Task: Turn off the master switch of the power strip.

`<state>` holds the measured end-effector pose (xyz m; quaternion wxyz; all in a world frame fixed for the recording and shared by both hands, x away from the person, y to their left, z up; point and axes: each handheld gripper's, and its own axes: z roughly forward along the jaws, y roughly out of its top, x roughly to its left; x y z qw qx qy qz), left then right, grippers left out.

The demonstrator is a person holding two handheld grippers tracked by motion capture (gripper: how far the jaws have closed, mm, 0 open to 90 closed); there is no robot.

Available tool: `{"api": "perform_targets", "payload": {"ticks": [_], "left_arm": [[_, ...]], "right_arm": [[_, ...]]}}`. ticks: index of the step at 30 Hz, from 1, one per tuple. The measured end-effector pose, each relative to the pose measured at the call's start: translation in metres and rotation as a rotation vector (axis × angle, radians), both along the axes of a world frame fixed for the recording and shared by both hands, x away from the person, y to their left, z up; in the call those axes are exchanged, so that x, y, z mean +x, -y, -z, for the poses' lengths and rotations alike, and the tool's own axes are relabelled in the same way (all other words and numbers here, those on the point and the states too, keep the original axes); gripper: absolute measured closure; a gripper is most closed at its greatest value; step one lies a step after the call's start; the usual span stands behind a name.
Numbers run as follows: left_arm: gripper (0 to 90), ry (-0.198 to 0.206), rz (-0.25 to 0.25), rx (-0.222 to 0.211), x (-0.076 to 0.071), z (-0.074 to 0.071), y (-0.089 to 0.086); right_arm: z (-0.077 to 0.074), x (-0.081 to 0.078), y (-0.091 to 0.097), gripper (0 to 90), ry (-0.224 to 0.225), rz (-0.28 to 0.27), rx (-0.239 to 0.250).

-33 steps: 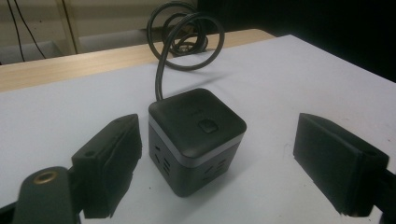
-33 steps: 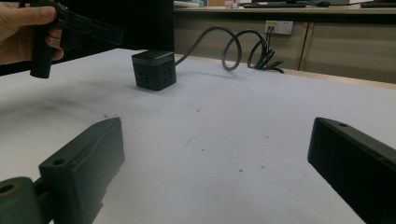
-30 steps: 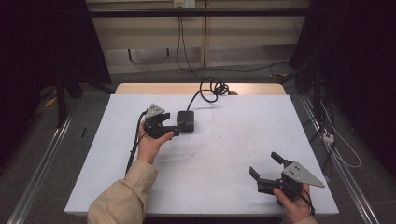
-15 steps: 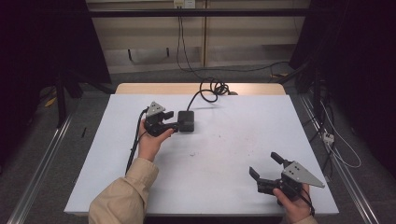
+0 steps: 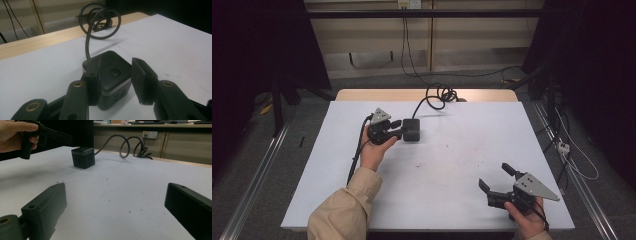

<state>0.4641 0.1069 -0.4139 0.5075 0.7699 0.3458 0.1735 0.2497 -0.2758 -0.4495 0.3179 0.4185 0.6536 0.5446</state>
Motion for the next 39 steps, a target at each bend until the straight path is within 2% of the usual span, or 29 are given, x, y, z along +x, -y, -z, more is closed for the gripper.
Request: {"api": "perform_targets", "payload": {"ticks": [1, 2, 9, 14, 15, 24, 32, 39], "left_arm": [[61.6, 0.006, -0.009, -0.012, 0.0, 0.0, 0.001], [61.9, 0.011, -0.004, -0.004, 0.0, -0.001, 0.001], [62.0, -0.01, 0.009, 0.005, 0.002, 0.0, 0.004], [67.9, -0.019, 0.01, -0.006, 0.005, 0.0, 0.003], [68.5, -0.022, 0.003, -0.02, 0.005, -0.001, 0.004], [75.3, -0.034, -0.004, -0.03, 0.009, -0.004, 0.003], [78.4, -0.043, -0.002, -0.029, 0.013, -0.006, 0.006], [79.3, -0.041, 0.0, -0.007, 0.016, -0.006, 0.009]], "right_arm": [[0.0, 0.0, 0.0, 3.5, 0.0, 0.0, 0.0], [0.0, 0.0, 0.0, 3.5, 0.0, 0.0, 0.0], [0.0, 0.0, 0.0, 3.5, 0.0, 0.0, 0.001], [0.0, 0.0, 0.0, 3.6, 0.0, 0.001, 0.001], [0.0, 0.0, 0.0, 3.6, 0.001, 0.0, 0.001], [0.0, 0.0, 0.0, 3.6, 0.001, -0.001, 0.0], [0.0, 0.0, 0.0, 3.7, 0.001, -0.001, 0.0], [0.0, 0.0, 0.0, 3.7, 0.0, 0.003, 0.006]]}}
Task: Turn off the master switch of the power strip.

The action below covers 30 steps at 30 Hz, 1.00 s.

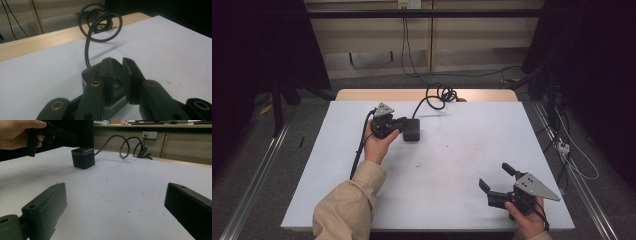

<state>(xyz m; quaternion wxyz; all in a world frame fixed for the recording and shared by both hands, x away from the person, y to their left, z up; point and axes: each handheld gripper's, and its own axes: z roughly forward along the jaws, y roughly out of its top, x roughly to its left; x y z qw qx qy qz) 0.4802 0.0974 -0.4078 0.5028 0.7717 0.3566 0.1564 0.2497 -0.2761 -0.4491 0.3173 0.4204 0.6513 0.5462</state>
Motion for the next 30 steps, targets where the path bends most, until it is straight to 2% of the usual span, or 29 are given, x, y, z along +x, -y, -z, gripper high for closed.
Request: {"api": "perform_targets", "payload": {"ticks": [1, 17, 30], "left_arm": [[79.8, -0.002, -0.003, -0.011, 0.0001, 0.0001, 0.0009], [84.6, -0.016, -0.005, -0.015, 0.0049, 0.0022, 0.0036], [88.8, -0.007, -0.004, 0.002, 0.0069, 0.0019, 0.005]], "right_arm": [[-0.0001, -0.0001, 0.0001, 3.7, -0.001, 0.0, 0.0], [0.0005, 0.0007, 0.0001, 3.7, -0.002, -0.004, -0.001], [0.0004, 0.0007, 0.0002, 3.7, -0.002, -0.006, -0.003]]}}
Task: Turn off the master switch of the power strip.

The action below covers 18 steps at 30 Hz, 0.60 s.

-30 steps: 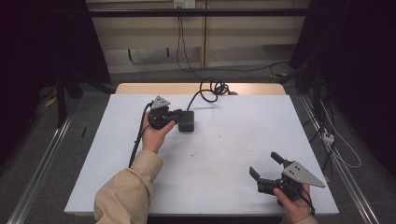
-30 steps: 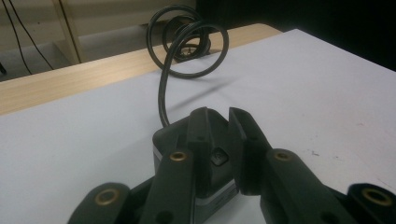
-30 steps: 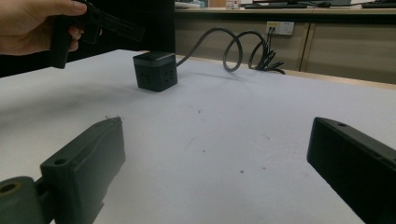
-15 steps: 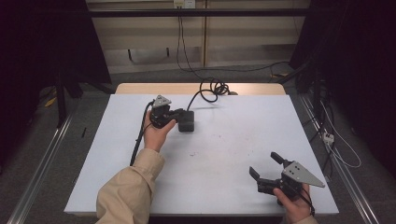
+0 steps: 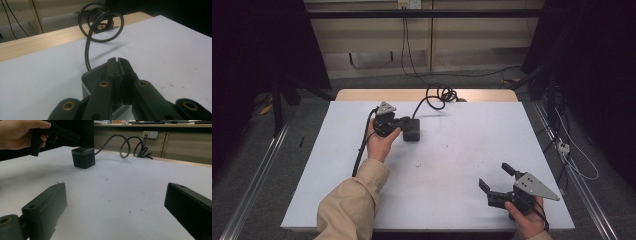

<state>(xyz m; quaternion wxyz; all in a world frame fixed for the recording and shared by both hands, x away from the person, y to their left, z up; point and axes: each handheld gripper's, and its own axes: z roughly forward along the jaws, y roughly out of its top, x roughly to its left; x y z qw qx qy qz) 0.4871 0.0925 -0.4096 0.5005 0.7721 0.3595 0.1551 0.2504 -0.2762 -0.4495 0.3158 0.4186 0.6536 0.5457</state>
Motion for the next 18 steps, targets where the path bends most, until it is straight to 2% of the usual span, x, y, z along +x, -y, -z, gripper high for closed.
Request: {"api": "perform_targets", "payload": {"ticks": [1, 4, 6, 9, 18], "left_arm": [[88.9, -0.002, -0.004, -0.013, -0.0002, -0.0002, 0.001], [89.7, 0.002, 0.005, 0.003, 0.0001, -0.0014, 0.0019], [90.0, -0.002, 0.003, -0.008, 0.0001, -0.0014, 0.0035], [90.0, -0.001, 0.013, 0.011, 0.0006, -0.0015, 0.0048], [90.0, -0.023, 0.017, 0.021, 0.0004, 0.0026, 0.009]], "right_arm": [[-0.0001, 0.0001, -0.0004, 3.7, -0.001, 0.001, 0.007], [0.0001, 0.0002, -0.0003, 3.7, 0.0, -0.001, 0.001], [0.0001, 0.0001, -0.0001, 3.7, 0.001, -0.002, -0.004], [-0.0001, -0.0001, 0.0002, 3.8, 0.0, -0.001, -0.003], [-0.0001, 0.0, 0.0001, 3.8, 0.002, -0.003, -0.003]]}}
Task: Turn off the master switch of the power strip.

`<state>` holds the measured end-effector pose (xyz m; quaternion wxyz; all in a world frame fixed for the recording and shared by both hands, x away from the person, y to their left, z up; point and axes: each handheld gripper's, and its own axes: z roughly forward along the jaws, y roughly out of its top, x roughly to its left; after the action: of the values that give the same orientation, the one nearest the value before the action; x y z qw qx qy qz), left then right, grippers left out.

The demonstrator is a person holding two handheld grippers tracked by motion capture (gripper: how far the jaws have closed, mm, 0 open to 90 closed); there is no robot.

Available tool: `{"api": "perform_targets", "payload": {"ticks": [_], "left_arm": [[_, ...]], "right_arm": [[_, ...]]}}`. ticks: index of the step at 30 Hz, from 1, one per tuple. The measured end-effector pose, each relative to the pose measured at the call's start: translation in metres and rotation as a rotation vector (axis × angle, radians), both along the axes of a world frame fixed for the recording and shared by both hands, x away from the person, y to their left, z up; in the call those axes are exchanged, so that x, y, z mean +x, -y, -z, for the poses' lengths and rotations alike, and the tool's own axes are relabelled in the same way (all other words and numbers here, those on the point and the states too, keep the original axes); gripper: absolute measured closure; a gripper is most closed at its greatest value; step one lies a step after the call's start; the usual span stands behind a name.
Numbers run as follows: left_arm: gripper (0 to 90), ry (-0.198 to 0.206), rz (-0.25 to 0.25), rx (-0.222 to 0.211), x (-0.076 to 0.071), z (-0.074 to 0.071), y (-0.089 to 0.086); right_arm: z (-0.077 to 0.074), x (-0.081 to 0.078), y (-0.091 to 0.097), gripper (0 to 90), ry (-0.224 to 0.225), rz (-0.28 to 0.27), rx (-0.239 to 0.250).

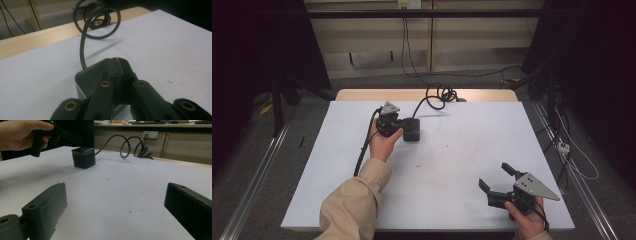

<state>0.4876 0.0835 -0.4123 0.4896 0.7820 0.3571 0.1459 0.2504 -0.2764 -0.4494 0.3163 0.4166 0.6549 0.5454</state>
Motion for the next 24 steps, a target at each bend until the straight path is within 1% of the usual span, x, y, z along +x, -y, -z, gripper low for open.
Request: {"api": "perform_targets", "payload": {"ticks": [1, 4, 6, 9, 10, 13, 18, 19, 20, 21, 24], "left_arm": [[90.0, 0.0, 0.004, 0.01, 0.0002, 0.0002, -0.0003], [90.0, -0.007, 0.002, 0.007, 0.0, 0.001, 0.0009], [90.0, -0.012, 0.003, 0.013, 0.0002, 0.0017, 0.0008], [90.0, -0.011, 0.002, 0.024, 0.0003, 0.0028, 0.0011], [90.0, -0.011, -0.001, 0.02, 0.0002, 0.0033, 0.0018], [90.0, -0.008, 0.003, 0.036, 0.0, 0.0037, 0.0025], [90.0, -0.009, 0.002, 0.039, 0.0002, 0.0054, 0.0033], [90.0, -0.01, 0.0, 0.032, 0.0002, 0.0059, 0.0038], [90.0, -0.011, 0.001, 0.034, 0.0003, 0.0061, 0.0038], [90.0, -0.012, 0.002, 0.048, 0.0003, 0.0059, 0.0035], [90.0, -0.014, -0.005, 0.044, 0.0001, 0.0067, 0.0041]], "right_arm": [[0.0, 0.0, 0.0, 3.8, -0.001, 0.0, 0.0], [-0.0001, 0.0, -0.0004, 3.8, -0.002, 0.003, 0.005], [0.0, 0.0, 0.0, 3.8, -0.001, 0.0, 0.0], [-0.0001, 0.0001, -0.0008, 3.8, -0.002, 0.003, 0.008], [-0.0001, 0.0, -0.0006, 3.8, -0.002, 0.001, 0.005], [-0.0002, 0.0, -0.0001, 3.8, 0.0, -0.001, -0.001], [-0.0002, -0.0002, -0.0003, 3.8, 0.0, -0.002, -0.002], [-0.0003, -0.0002, -0.0003, 3.8, 0.0, -0.002, -0.002], [-0.0003, -0.0002, -0.0004, 3.8, 0.0, -0.002, -0.002], [-0.0003, -0.0002, -0.0003, 3.8, 0.0, -0.003, -0.002], [-0.0003, -0.0003, -0.0001, 3.8, 0.0, -0.003, -0.002]]}}
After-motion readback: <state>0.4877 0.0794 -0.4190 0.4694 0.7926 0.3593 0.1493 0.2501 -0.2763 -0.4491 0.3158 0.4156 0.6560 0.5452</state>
